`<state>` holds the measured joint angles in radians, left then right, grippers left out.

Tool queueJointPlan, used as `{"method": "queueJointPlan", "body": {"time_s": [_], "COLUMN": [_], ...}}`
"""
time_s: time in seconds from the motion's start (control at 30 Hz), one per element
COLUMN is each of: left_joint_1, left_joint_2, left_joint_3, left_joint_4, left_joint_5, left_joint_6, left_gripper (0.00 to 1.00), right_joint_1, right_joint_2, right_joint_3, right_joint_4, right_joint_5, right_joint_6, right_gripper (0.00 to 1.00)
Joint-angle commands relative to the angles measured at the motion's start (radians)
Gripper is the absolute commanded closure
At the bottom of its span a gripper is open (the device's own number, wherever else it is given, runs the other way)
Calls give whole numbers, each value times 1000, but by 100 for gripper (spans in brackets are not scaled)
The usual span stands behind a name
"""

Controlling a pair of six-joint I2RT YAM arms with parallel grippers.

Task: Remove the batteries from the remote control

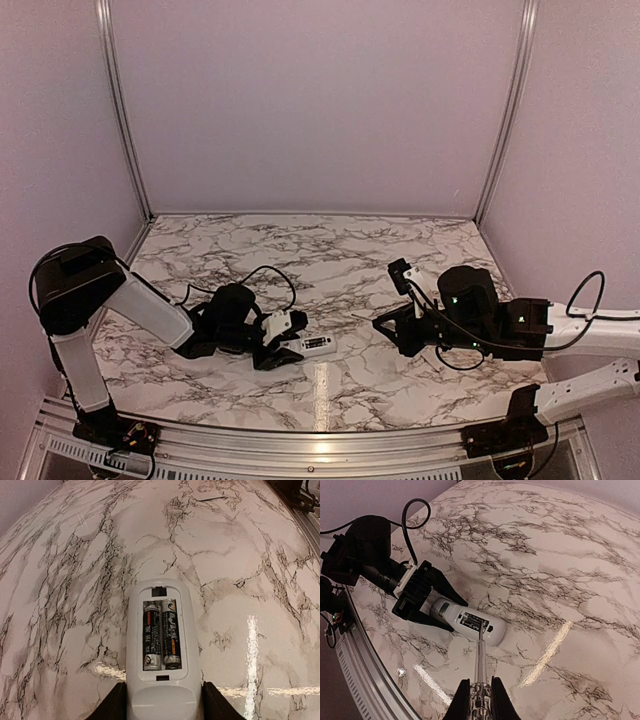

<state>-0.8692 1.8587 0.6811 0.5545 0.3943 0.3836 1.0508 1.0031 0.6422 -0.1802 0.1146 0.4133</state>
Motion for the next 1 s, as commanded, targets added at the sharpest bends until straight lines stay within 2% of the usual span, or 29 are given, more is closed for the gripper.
{"method": "queueJointPlan", "body": {"time_s": [0.0,0.5,0.97], "left_joint_1": [-23,-73,-73], "left_joint_2": [-76,-152,-249], "left_joint_3": [-51,-90,-151], "left_joint_4": [123,121,111], "left_joint_5": [-54,-166,-168], "left_joint_6": [18,67,130], "left_gripper": [100,100,100], "right_joint_1": [-6,-6,-6], "right_joint_2": [6,55,112], "right_joint_3": [14,91,146], "right_joint_4": [1,-78,-67], "right_joint_5": [10,-43,-129], "right_joint_6": [-15,-15,-36], "right_gripper": [100,100,100]}}
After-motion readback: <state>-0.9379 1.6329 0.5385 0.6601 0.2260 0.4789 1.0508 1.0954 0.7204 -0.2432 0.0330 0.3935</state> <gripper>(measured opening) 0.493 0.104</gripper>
